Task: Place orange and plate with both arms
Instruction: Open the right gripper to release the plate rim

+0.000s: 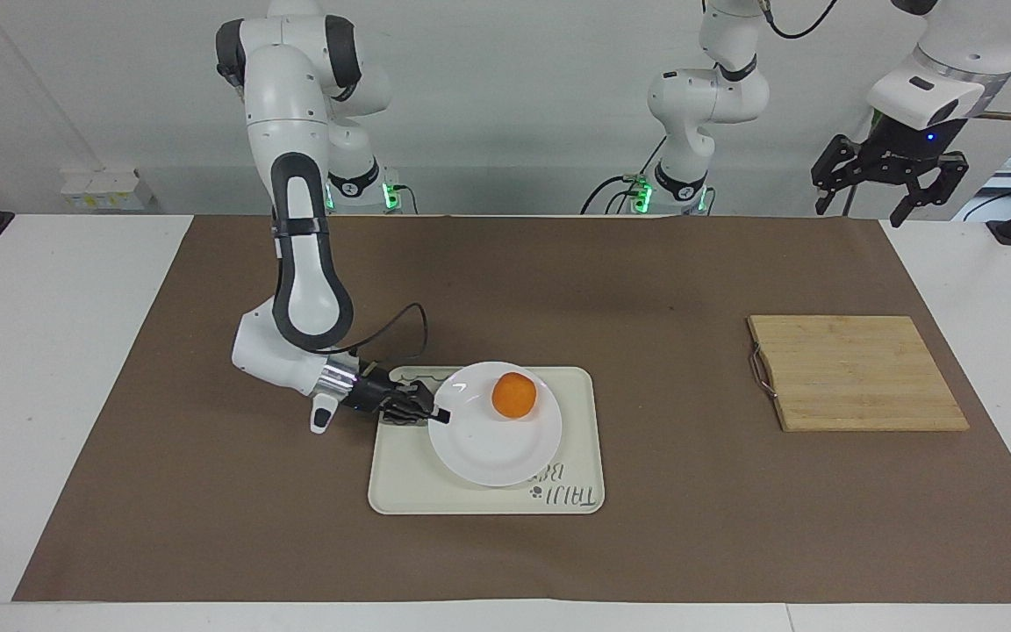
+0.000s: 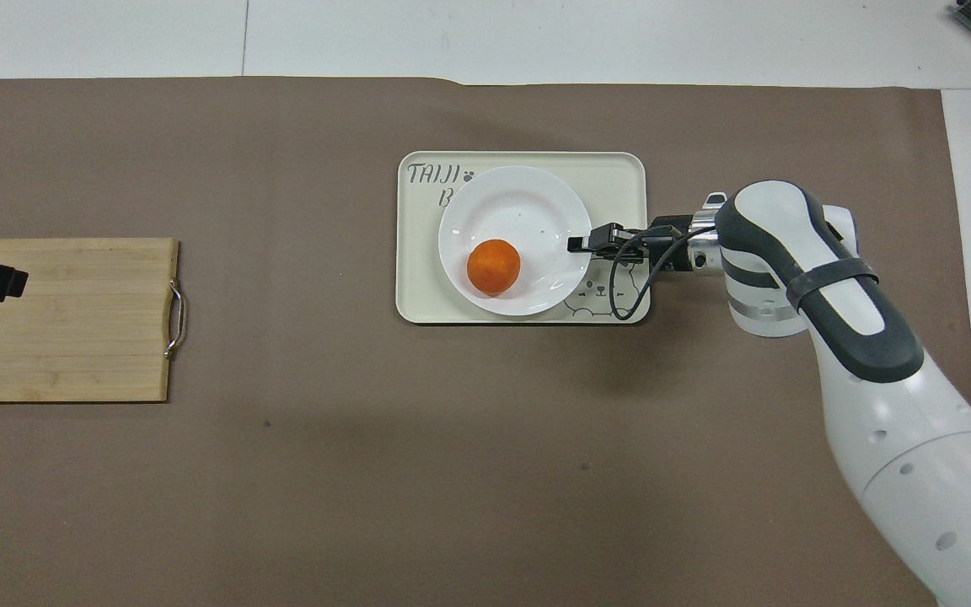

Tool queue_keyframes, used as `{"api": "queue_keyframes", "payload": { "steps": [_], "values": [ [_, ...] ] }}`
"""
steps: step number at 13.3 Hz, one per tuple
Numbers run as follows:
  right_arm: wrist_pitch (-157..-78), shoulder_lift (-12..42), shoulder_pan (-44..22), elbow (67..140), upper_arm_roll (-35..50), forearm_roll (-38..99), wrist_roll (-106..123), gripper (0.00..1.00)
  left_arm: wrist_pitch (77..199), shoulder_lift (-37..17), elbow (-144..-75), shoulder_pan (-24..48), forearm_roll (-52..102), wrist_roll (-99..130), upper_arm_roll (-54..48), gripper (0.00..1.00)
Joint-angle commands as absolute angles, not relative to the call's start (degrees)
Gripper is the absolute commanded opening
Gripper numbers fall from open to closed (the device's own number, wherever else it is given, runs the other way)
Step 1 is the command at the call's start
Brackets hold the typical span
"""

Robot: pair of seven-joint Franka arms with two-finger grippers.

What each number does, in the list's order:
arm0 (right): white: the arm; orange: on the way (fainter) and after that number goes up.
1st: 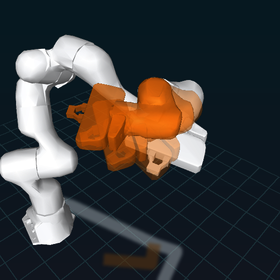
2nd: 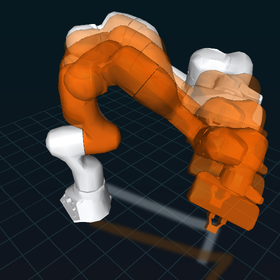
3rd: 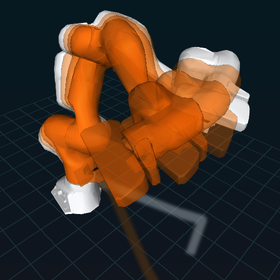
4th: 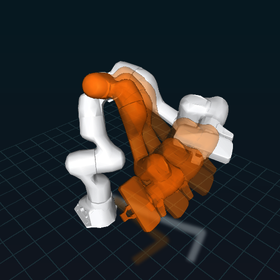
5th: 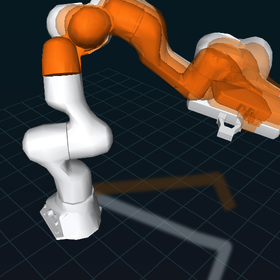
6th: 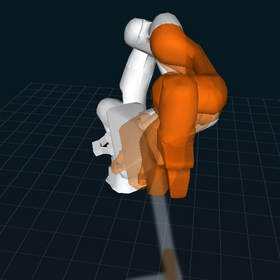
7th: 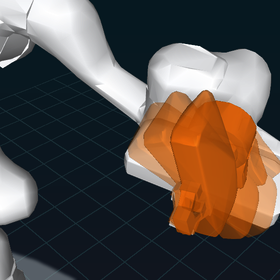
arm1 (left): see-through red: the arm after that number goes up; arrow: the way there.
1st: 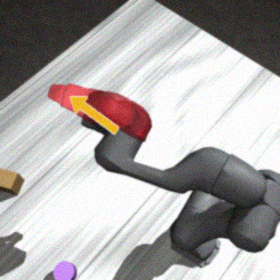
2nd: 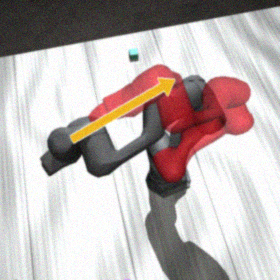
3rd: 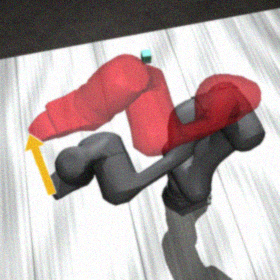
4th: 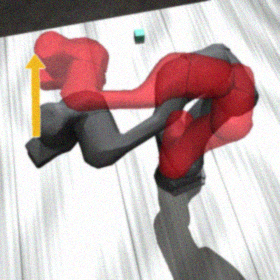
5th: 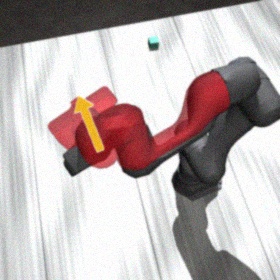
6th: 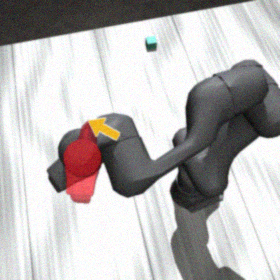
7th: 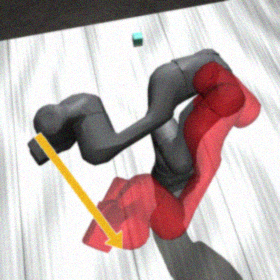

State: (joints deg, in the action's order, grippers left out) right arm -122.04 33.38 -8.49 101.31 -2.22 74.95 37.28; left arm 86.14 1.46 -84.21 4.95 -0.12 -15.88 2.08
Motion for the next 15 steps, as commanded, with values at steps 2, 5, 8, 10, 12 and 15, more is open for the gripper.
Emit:
{"api": "queue_keyframes", "payload": {
  "steps": [2, 5, 8, 10, 12, 15],
  "values": [
    [-123.4, 31.4, -7.6, 103.7, -1.8, 73.5, 38.2, 0.0, 84.9, 1.2, -83.1, 4.2, -0.6, -16.3, 1.6, 1.0],
    [-123.5, 31.6, -7.5, 102.9, -1.8, 73.4, 38.2, 0.01, 84.9, 1.2, -83.1, 4.2, -0.5, -16.3, 1.6, 1.0],
    [-124.2, 31.6, -7.7, 102.5, -1.8, 73.3, 38.3, 0.92, 84.9, 1.2, -83.1, 4.2, -0.5, -16.3, 1.6, 1.0],
    [-124.3, 31.8, -7.6, 101.0, -1.8, 72.3, 38.4, 1.0, 84.9, 1.2, -83.1, 4.2, -0.6, -16.3, 1.6, 1.0],
    [-124.5, 31.7, -7.8, 99.5, -1.8, 68.5, 37.4, 1.0, 84.9, 1.2, -83.1, 4.2, -0.5, -16.3, 1.6, 1.0],
    [-124.5, 31.4, -8.2, 97.6, -2.1, 64.0, 33.8, 1.0, 84.9, 1.2, -83.1, 4.2, -0.6, -16.3, 1.6, 1.0]
  ]
}}
